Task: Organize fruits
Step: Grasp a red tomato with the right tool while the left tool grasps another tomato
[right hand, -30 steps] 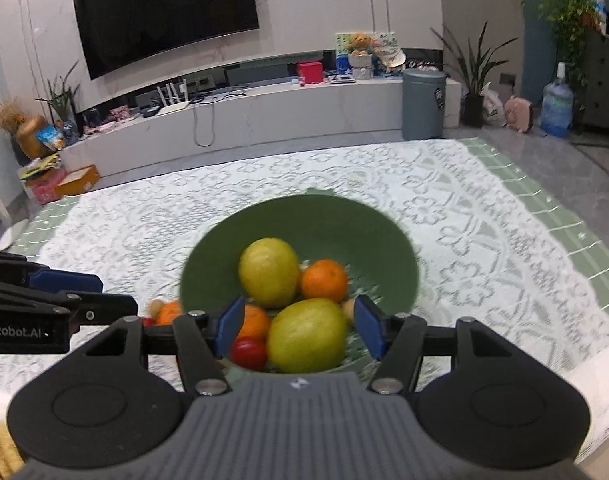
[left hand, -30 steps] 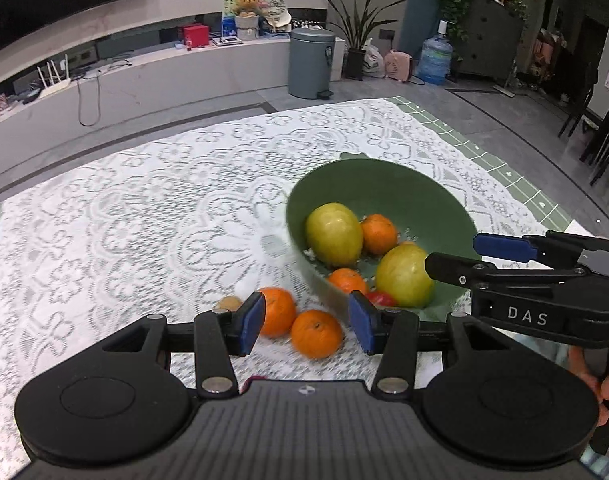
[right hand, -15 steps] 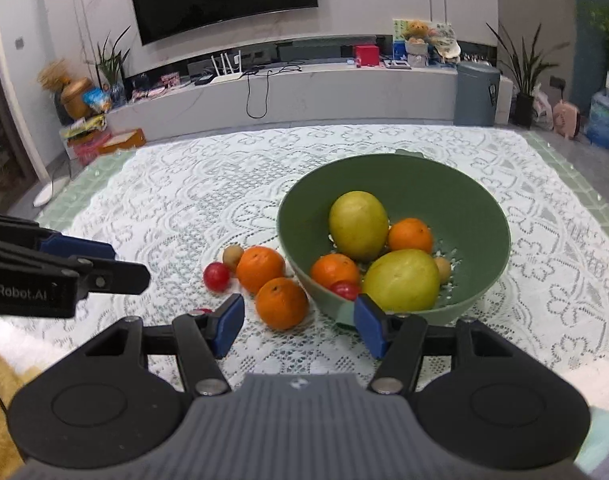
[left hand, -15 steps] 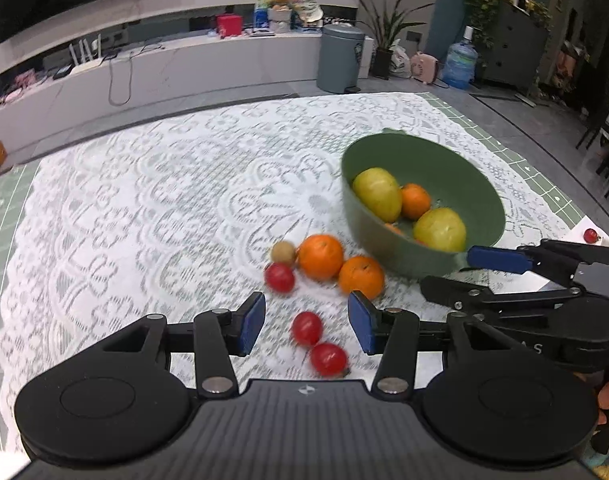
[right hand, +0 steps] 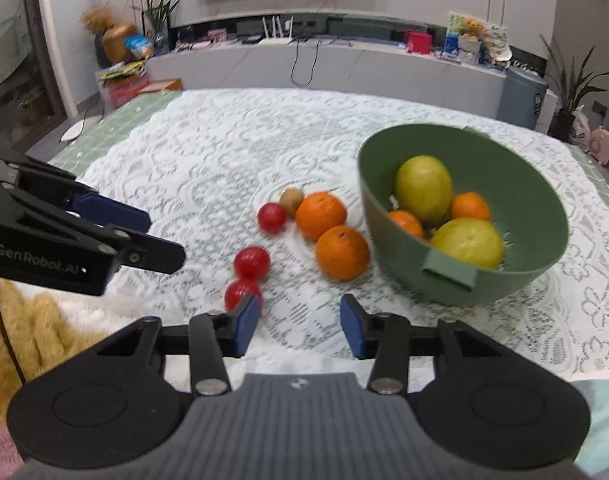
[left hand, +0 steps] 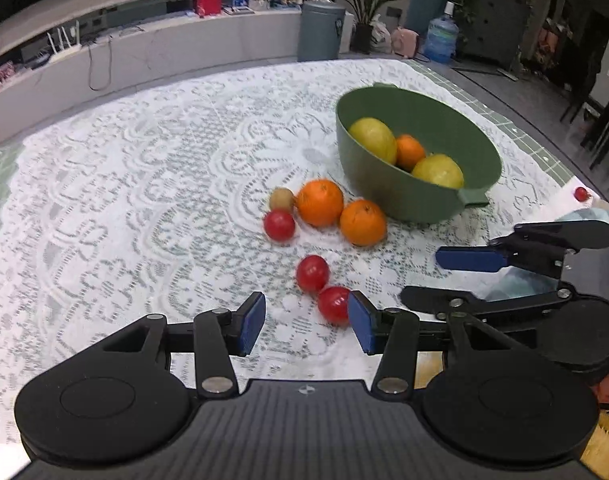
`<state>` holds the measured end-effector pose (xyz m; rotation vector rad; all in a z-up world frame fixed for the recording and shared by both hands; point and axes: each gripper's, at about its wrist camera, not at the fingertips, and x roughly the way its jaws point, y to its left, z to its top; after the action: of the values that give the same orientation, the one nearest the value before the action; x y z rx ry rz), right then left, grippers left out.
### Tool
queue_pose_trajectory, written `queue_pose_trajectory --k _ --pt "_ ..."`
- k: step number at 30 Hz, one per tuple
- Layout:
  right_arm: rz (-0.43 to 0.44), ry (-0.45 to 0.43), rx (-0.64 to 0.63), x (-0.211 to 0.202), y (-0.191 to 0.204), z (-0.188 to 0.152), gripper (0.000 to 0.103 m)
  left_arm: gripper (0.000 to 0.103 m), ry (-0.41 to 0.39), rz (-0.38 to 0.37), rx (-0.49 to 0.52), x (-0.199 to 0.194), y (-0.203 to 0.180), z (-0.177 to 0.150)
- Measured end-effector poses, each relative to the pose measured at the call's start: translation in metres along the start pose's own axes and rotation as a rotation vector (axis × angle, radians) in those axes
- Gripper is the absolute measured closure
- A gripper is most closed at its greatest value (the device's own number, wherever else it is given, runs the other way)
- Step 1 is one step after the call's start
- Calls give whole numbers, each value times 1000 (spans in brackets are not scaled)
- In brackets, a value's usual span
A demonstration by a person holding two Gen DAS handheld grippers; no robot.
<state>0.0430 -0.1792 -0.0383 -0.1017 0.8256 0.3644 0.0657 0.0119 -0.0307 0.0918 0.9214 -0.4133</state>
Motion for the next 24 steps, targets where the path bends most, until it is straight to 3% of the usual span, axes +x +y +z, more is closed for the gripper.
queue_pose_trajectory --k 6,12,24 --pt "69 33 18 12 2 1 63 47 15 -20 -24 18 7 -2" --pt "131 51 16 31 10 5 66 47 -20 -21 -71 25 22 1" --pt "144 93 15 55 21 16 72 47 -42 -76 -122 38 43 -2"
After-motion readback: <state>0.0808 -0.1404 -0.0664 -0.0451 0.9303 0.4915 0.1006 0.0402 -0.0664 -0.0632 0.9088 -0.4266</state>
